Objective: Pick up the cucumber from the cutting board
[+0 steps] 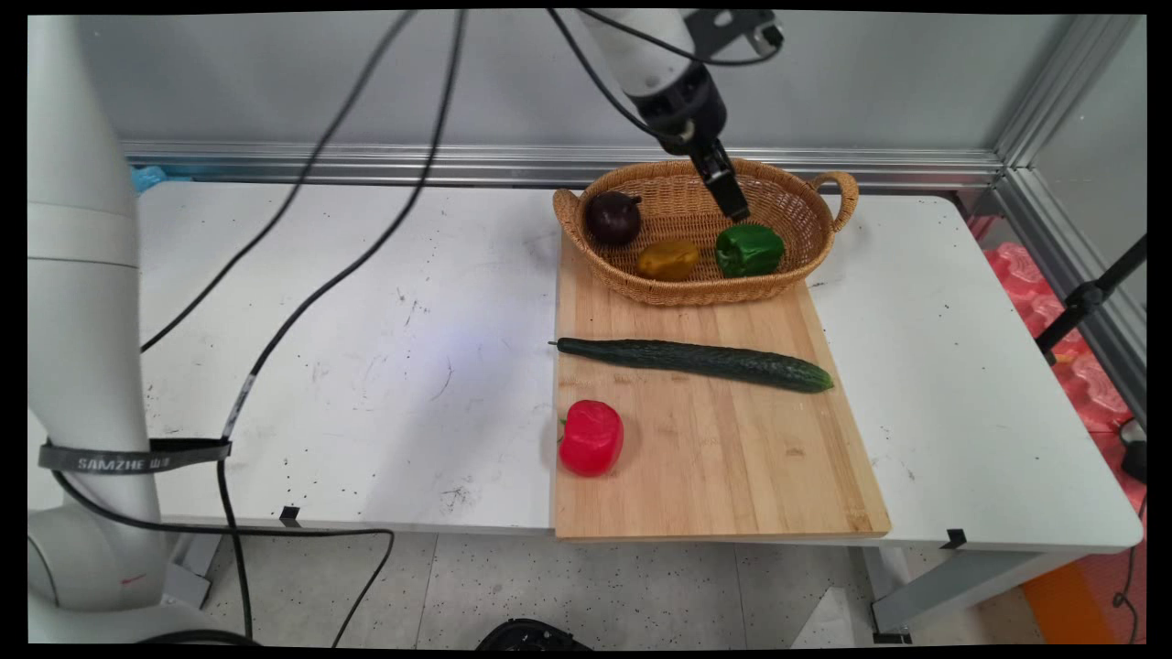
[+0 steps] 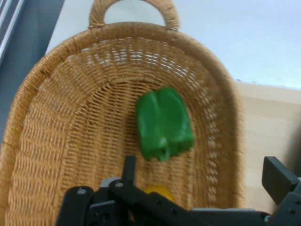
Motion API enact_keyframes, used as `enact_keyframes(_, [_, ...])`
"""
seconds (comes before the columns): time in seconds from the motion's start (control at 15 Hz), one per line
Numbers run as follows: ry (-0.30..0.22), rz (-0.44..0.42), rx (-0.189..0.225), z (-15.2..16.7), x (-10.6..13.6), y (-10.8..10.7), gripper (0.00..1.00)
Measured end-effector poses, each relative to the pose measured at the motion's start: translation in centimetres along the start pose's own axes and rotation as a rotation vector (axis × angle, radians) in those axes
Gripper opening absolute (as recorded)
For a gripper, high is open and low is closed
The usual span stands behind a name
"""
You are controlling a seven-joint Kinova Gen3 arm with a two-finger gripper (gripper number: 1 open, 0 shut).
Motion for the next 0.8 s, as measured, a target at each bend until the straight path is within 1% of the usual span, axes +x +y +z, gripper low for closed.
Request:
enact_keyframes(0.13, [0.003, 0.015, -0.010, -2.7, -0.8, 1.1, 1.00])
enact_keyframes(0.33, [0.001, 0.049, -0.030, -6.8, -2.7, 2.8, 1.00])
enact_keyframes(0.53, [-0.008, 0.077, -0.049, -9.8, -4.3, 4.0, 1.00])
enact_keyframes(0.8, [-0.044, 0.111, -0.083, -13.8, -7.4, 5.8, 1.00])
